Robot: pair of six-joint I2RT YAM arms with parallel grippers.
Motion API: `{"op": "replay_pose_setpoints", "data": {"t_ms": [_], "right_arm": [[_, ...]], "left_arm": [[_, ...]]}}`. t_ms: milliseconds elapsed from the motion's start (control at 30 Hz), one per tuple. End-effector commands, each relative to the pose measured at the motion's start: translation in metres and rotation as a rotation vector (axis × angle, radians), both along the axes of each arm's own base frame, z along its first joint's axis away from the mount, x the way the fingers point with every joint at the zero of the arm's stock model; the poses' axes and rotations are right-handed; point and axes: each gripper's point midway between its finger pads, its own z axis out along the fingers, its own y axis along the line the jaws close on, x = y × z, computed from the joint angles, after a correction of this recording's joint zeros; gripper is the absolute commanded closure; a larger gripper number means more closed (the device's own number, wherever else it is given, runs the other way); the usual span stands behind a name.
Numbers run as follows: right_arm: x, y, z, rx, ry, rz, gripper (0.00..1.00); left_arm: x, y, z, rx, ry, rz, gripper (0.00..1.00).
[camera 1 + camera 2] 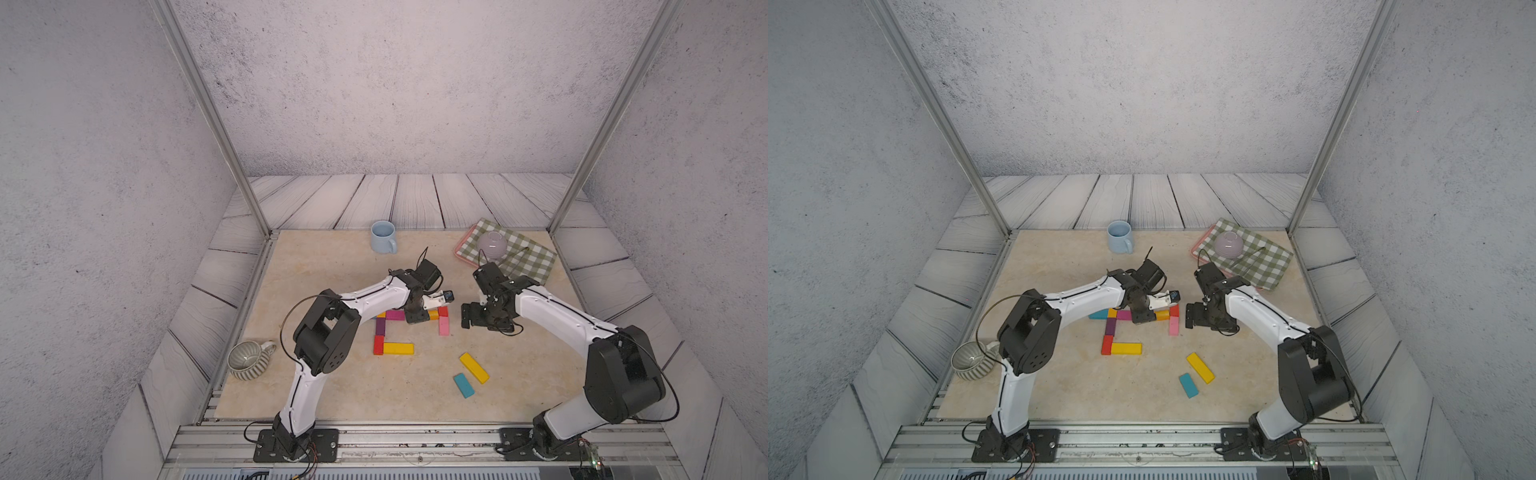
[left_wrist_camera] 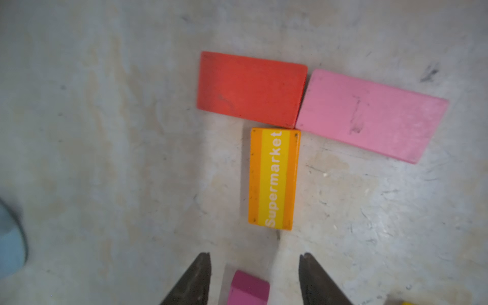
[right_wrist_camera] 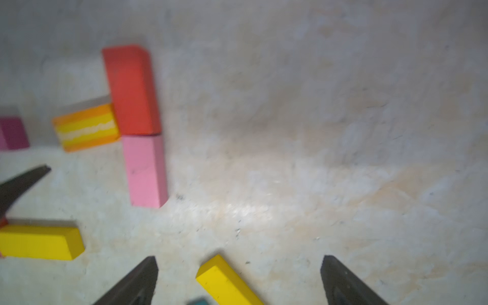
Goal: Assemble the letter t with building blocks
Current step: Assemble the building block at the center of the board, then pick up the building block from the center of the board.
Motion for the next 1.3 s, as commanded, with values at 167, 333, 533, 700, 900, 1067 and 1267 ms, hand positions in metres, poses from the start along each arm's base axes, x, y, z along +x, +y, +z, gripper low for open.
{"op": "replay_pose_setpoints", "data": {"t_ms": [167,333,533,700,900,1067,1267], "right_arm": [[-0.082,0.029,-0.015,-0.093,0.075,0.174,0.05],[-0.109,0.039,-0.027,-0.011,0.108,0.226,0.12],[-0.133,0.044,-0.042,-0.006,0.171,0.272,0.19],[-0.146,0.048,-0.053,-0.029,0.202,0.287,0.2],[-0.15,0.045,-0.068,-0.055,0.235,0.259,0.23],[-0.15,0.044,-0.076,-0.076,0.254,0.243,0.25],[-0.15,0.039,-0.081,-0.127,0.272,0.245,0.38]], "left_arm": [[0.052,0.044,0.129,-0.365,-0.306,0.467,0.28],[0.058,0.116,0.161,-0.593,-0.247,0.843,0.16],[0.045,0.183,0.143,-0.758,-0.048,1.136,0.01],[0.034,0.201,0.125,-0.731,0.037,1.223,0.01],[0.033,0.194,0.125,-0.741,0.081,1.206,0.01],[0.032,0.196,0.13,-0.752,0.056,1.193,0.01],[0.033,0.197,0.131,-0.752,0.048,1.189,0.01]]}}
